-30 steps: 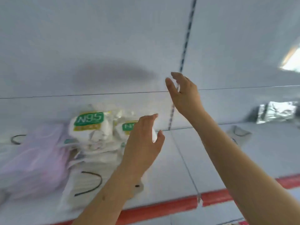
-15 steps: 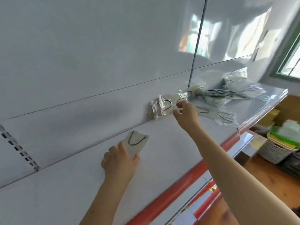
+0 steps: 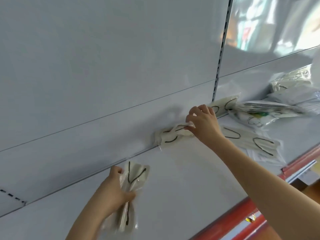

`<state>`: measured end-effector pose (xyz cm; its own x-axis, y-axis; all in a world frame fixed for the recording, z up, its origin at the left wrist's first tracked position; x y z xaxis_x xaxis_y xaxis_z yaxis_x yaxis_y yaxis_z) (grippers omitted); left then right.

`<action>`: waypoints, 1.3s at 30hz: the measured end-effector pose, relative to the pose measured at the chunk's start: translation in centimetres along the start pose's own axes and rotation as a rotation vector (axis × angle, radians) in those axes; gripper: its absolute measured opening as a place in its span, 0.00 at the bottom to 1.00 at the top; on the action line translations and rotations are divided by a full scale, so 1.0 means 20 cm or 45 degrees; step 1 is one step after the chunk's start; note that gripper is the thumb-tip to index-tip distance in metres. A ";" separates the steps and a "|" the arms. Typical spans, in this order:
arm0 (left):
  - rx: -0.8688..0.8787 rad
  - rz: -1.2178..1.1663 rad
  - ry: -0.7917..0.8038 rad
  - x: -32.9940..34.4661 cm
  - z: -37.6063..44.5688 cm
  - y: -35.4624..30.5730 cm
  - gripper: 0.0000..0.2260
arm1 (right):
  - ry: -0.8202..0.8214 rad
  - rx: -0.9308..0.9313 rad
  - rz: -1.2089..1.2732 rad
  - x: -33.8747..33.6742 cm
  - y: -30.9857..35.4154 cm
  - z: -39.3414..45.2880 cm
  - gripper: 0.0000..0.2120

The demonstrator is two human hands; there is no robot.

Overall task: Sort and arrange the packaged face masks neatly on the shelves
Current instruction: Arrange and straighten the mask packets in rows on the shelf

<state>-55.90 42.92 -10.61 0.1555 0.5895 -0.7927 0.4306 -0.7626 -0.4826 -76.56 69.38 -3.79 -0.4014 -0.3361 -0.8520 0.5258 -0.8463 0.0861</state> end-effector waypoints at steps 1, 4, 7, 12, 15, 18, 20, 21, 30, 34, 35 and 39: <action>0.035 -0.127 -0.023 -0.01 0.00 -0.01 0.25 | -0.022 0.000 0.081 -0.05 0.00 -0.01 0.10; 0.087 -0.590 -0.061 -0.02 -0.02 -0.03 0.13 | 0.101 0.320 0.371 -0.19 -0.01 -0.07 0.15; 0.002 -1.137 -0.176 -0.02 0.01 0.00 0.24 | 0.156 0.585 0.771 -0.29 0.02 -0.19 0.18; -0.069 -1.499 -0.186 0.02 0.01 -0.09 0.10 | 0.284 0.799 1.728 -0.21 0.21 -0.41 0.12; 0.044 -1.303 -0.245 0.03 0.04 -0.13 0.18 | 0.375 0.896 1.855 -0.11 0.32 -0.55 0.13; 0.284 -1.055 -0.358 0.01 0.02 -0.18 0.36 | 0.439 0.968 1.891 -0.03 0.38 -0.64 0.09; 0.329 -1.008 -0.373 0.01 0.01 -0.21 0.24 | 0.448 1.014 1.919 0.00 0.39 -0.68 0.09; 0.294 -1.028 -0.350 0.02 0.00 -0.23 0.13 | 0.458 1.027 1.926 0.01 0.39 -0.70 0.09; 0.186 -1.266 -0.197 0.14 0.07 -0.28 0.06 | 0.514 1.130 2.002 0.03 0.30 -0.74 0.08; 0.249 -1.255 -0.297 0.10 0.04 -0.36 0.05 | 0.536 1.060 2.109 0.01 0.26 -0.71 0.11; 0.261 -1.277 -0.308 0.11 0.04 -0.38 0.05 | 0.546 1.053 2.107 0.02 0.24 -0.71 0.11; 0.235 -1.286 -0.331 0.14 0.03 -0.41 0.26 | 0.503 1.134 2.101 0.05 0.21 -0.73 0.14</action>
<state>-59.48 50.63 -9.20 -0.4037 0.9141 -0.0370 0.1090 0.0079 -0.9940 -63.85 71.50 -11.79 0.2573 -0.9187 0.2995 -0.3805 0.1886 0.9053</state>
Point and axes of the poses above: each hand's wrist, its own z-axis towards the middle knuckle, its own x-axis out of the palm, y = z × x, the point moved 8 cm from there along z, towards the middle knuckle, and after that the axes turned 3 degrees about y, right-handed, at the moved point
